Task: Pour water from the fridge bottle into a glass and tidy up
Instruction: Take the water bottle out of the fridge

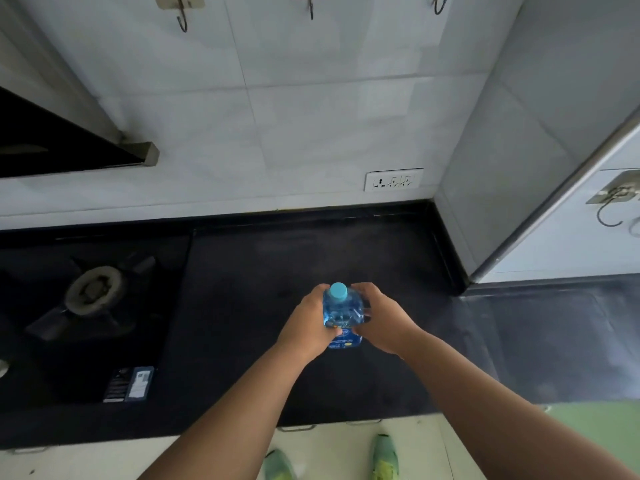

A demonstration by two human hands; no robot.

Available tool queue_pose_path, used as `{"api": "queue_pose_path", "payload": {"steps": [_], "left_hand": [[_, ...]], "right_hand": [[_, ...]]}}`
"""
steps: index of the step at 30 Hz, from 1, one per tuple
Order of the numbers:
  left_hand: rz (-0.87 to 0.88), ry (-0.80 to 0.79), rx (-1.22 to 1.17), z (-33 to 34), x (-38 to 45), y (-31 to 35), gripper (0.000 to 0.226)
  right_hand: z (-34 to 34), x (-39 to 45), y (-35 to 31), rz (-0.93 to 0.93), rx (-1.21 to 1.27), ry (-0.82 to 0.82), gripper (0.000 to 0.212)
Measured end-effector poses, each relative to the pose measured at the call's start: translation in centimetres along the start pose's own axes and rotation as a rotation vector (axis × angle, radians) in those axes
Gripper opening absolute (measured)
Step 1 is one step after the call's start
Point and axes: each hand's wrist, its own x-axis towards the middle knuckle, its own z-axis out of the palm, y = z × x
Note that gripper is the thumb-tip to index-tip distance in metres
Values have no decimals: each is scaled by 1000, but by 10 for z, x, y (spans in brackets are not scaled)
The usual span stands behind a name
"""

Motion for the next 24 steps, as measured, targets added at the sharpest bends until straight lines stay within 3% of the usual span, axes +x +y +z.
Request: {"api": "queue_pose_path", "payload": {"steps": [10,16,19,24], "left_hand": [[-38,-18,56,11,-2,1,86],[-45,-207,92,-16,-8,13,118],[23,-176,118,-45,-15,26,106],[130,-73,157,-105,-32,47,70]], "right_hand": [[10,-3,0,78,-121,28,69],[-12,-19,-19,68,-234,-7,90],[-35,-35,-37,60,-211,50,85],[-56,-48,-77,-9,-117,229,49]]}}
